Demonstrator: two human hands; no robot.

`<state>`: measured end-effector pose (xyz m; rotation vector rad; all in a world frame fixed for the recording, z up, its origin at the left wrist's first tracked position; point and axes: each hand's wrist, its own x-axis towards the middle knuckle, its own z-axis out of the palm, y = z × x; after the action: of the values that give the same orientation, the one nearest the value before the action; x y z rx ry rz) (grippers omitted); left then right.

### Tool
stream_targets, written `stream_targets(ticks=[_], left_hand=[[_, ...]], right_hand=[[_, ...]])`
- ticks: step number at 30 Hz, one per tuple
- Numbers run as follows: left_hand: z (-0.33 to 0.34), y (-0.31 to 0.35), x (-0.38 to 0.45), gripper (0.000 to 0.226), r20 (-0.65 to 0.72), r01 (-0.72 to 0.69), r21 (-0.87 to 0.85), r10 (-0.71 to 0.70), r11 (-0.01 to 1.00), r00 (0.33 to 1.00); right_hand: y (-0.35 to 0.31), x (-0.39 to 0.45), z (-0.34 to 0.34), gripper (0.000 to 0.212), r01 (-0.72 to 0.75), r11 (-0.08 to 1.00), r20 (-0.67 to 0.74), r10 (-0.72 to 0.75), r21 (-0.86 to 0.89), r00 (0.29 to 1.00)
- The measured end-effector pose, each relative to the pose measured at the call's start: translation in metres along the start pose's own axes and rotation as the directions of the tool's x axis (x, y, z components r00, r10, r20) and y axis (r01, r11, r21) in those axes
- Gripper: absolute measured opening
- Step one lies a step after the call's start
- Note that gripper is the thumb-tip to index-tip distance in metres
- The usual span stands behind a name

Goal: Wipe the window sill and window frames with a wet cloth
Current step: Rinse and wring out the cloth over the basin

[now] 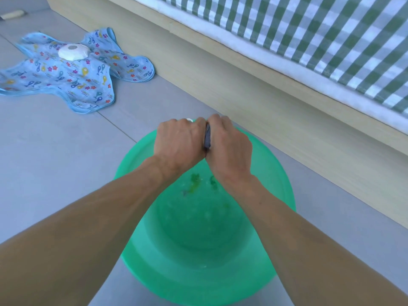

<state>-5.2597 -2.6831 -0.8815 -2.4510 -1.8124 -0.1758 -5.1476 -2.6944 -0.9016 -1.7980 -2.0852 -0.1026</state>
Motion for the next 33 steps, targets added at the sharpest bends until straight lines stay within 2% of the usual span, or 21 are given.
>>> stream_targets(ticks=[1,2,3,4,6,7,8,10,11,13,15,17,19,20,23,25,27,29,30,32,33], left_hand=[[0.007,0.004,-0.003,0.009,0.153,0.019,0.012,-0.021,1.000,0.988],[0.017,0.008,-0.008,0.018,0.297,0.002,0.016,-0.006,1.000,0.955],[0.024,0.010,-0.013,0.023,0.395,-0.008,0.023,-0.002,1.000,0.919],[0.026,0.010,-0.018,0.024,0.381,0.003,0.028,-0.014,1.000,0.924],[0.029,0.006,-0.014,0.022,0.182,0.037,0.028,-0.042,0.999,0.982],[0.032,0.005,-0.010,0.022,0.149,0.035,0.039,-0.040,0.999,0.988],[0.034,0.004,-0.009,0.023,0.202,0.007,0.029,-0.013,1.000,0.979],[0.044,0.004,-0.008,0.027,0.359,-0.033,-0.056,0.051,0.998,0.932],[0.049,0.002,-0.007,0.028,0.406,-0.015,-0.106,0.057,0.994,0.912],[0.058,-0.007,0.000,0.031,0.426,0.086,-0.240,0.026,0.967,0.904],[0.052,-0.015,0.009,0.046,0.448,0.260,-0.498,-0.011,0.827,0.894],[0.030,-0.019,0.009,0.059,0.544,0.491,-0.743,-0.018,0.456,0.839],[-0.003,-0.022,0.007,0.052,0.643,0.639,-0.756,-0.019,0.143,0.765],[-0.019,-0.022,0.002,0.045,0.671,0.670,-0.739,-0.020,0.070,0.741],[-0.060,-0.031,-0.007,0.026,0.691,0.690,-0.723,-0.070,-0.034,0.720],[-0.086,-0.036,-0.013,0.018,0.713,0.706,-0.701,-0.111,-0.102,0.692],[-0.121,-0.041,-0.018,0.008,0.762,0.739,-0.646,-0.110,-0.193,0.638],[-0.158,-0.047,-0.022,0.007,0.771,0.738,-0.636,-0.137,-0.223,0.622],[-0.174,-0.051,-0.023,0.010,0.767,0.734,-0.642,-0.170,-0.223,0.619],[-0.204,-0.063,-0.022,0.014,0.778,0.737,-0.627,-0.236,-0.250,0.582],[-0.216,-0.069,-0.021,0.017,0.786,0.740,-0.617,-0.249,-0.266,0.566]], right_hand=[[0.001,-0.004,0.006,0.025,0.013,1.000,0.163,-0.011,-0.012,0.986],[0.003,-0.010,0.012,0.025,0.037,0.999,0.362,-0.022,-0.036,0.932],[0.005,-0.017,0.018,0.026,0.057,0.996,0.480,-0.020,-0.062,0.877],[0.006,-0.022,0.020,0.026,0.060,0.997,0.448,-0.030,-0.054,0.893],[0.007,-0.019,0.016,0.029,0.052,0.997,0.208,-0.040,-0.057,0.977],[0.008,-0.014,0.016,0.030,0.050,0.996,0.187,-0.035,-0.075,0.982],[0.008,-0.011,0.015,0.030,0.065,0.996,0.280,-0.047,-0.056,0.959],[0.011,-0.004,0.019,0.029,0.073,0.996,0.588,-0.034,-0.043,0.808],[0.013,-0.003,0.023,0.032,0.067,0.996,0.635,-0.019,-0.052,0.773],[0.019,-0.003,0.027,0.039,-0.015,1.000,0.616,0.009,0.004,0.787],[0.023,0.000,0.024,0.043,-0.145,0.984,0.622,0.052,0.100,0.782],[0.022,-0.002,0.013,0.046,-0.295,0.935,0.633,0.110,0.195,0.767],[0.018,-0.002,-0.010,0.050,-0.371,0.898,0.634,0.147,0.236,0.759],[0.013,-0.003,-0.023,0.054,-0.402,0.875,0.638,0.152,0.268,0.755],[-0.009,0.005,-0.073,0.072,-0.529,0.780,0.673,0.195,0.335,0.713],[-0.026,0.007,-0.106,0.060,-0.548,0.754,0.646,0.220,0.363,0.731],[-0.043,0.014,-0.143,0.054,-0.532,0.789,0.610,0.266,0.307,0.746],[-0.061,0.025,-0.179,0.064,-0.498,0.818,0.671,0.200,0.287,0.714],[-0.069,0.030,-0.194,0.064,-0.504,0.806,0.737,0.130,0.312,0.664],[-0.085,0.045,-0.217,0.033,-0.591,0.707,0.810,0.044,0.389,0.585],[-0.092,0.052,-0.224,0.011,-0.625,0.659,0.806,0.047,0.420,0.591]])
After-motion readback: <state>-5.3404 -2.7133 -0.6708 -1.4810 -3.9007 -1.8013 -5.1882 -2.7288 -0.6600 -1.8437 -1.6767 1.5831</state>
